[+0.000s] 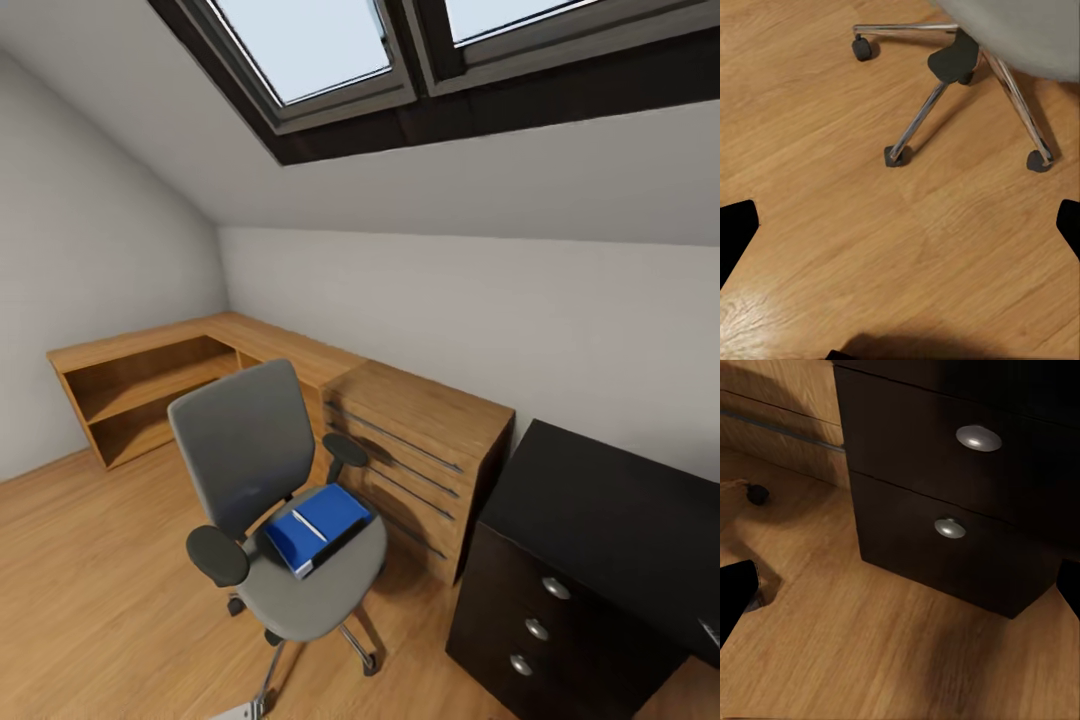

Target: In the bedroom, organize the workspace by keeping the computer under the desk, ensuring the monitor is on the desk, placing the keyboard on the desk next to the monitor, placing the mouse on the desk next to the keyboard, moving the folder from the swivel chair onto the desk next to the mouse, stacking the notebook on top of the folder with the pen on top of the notebook, and positioning the swivel chair next to the desk.

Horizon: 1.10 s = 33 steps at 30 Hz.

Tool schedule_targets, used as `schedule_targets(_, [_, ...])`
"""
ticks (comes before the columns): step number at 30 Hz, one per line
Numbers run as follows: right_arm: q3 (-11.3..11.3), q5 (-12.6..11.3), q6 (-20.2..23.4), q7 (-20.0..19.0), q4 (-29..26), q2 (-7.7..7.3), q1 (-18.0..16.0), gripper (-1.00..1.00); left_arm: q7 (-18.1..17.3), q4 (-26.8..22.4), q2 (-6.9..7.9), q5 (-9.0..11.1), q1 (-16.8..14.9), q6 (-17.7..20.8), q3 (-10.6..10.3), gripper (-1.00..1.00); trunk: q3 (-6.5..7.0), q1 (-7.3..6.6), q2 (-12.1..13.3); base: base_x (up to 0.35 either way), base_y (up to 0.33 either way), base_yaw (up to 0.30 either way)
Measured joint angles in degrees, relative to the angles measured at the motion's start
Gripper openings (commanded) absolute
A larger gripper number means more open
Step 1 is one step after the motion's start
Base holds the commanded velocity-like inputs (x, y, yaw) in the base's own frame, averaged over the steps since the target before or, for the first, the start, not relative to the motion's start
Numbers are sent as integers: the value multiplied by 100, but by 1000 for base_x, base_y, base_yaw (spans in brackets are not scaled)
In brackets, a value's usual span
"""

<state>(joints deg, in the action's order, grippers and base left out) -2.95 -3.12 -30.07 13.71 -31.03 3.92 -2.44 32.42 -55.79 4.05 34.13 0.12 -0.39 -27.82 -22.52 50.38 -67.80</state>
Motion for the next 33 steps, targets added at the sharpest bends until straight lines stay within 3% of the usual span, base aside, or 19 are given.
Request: schedule_targets(33, [0, -8, 0, 0, 7, 3, 0, 100, 7, 97, -14, 12, 0, -9, 2, 100, -234, 0, 0, 0, 0, 177])
